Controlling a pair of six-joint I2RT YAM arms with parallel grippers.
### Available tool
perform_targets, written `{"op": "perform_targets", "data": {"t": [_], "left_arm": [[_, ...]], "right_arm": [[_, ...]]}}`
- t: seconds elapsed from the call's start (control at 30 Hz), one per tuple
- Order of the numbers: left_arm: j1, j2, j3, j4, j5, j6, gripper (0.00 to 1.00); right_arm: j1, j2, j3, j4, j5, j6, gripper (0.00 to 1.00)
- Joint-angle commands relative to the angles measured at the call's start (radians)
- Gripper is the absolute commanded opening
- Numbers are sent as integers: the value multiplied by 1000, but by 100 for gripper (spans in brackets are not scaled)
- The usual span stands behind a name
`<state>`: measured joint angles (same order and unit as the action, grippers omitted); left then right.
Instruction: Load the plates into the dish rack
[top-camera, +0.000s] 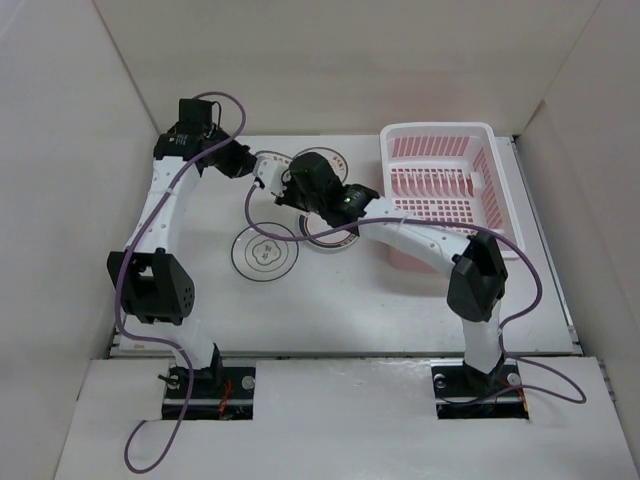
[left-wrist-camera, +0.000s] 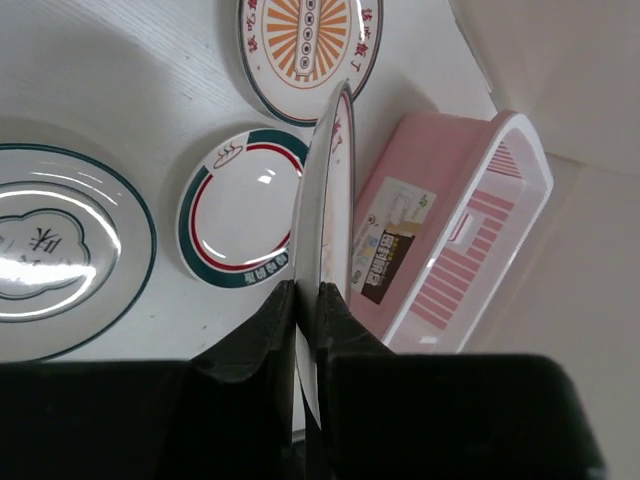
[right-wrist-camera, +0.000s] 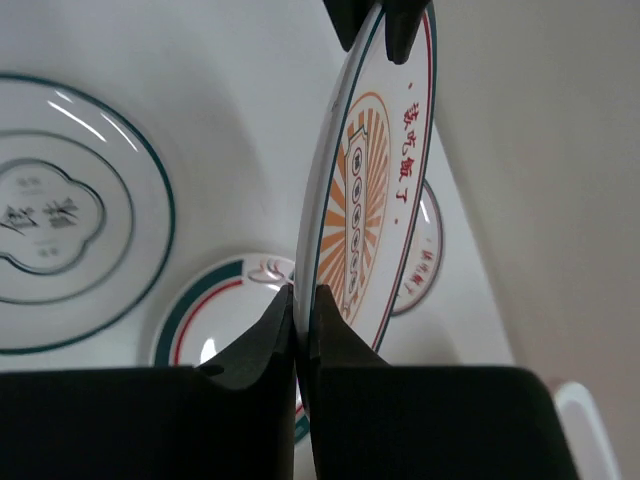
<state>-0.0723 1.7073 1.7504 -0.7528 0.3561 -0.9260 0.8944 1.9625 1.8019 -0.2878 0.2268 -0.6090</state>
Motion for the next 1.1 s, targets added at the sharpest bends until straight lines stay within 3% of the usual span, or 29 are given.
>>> {"op": "perform_targets", "data": {"t": [0.0,0.23,0.3,0.33,0.47,0.57,0.63,0.83,1.07], "left_arm": [[-3,-64,4,58,34,-13,0],[-3,-41,69,47,-2,21,0],[-3,-41,83,107,33,44,22],[-3,-51,83,143,59,44,45],[-3,-60,74,338,231,56,71],[-3,-60,74,377,248,41,72],[8,-48,112,328,181,78,72],[71,-34,-3,296,96,165,75],[71,9,-94,336,98,176,75]], "right_arm": [[0,1,5,45,34,46,0],[0,-10,14,45,46,71,0],[0,-19,14,45,46,95,0],[-9,-31,5,45,46,95,0],[-29,-63,-4,45,82,175,0],[-87,-85,-4,45,129,253,0],[-129,-126,19,18,164,377,0],[-371,-394,-99,39,-36,650,0],[-571,-478,-188,-16,-193,713,0]]}}
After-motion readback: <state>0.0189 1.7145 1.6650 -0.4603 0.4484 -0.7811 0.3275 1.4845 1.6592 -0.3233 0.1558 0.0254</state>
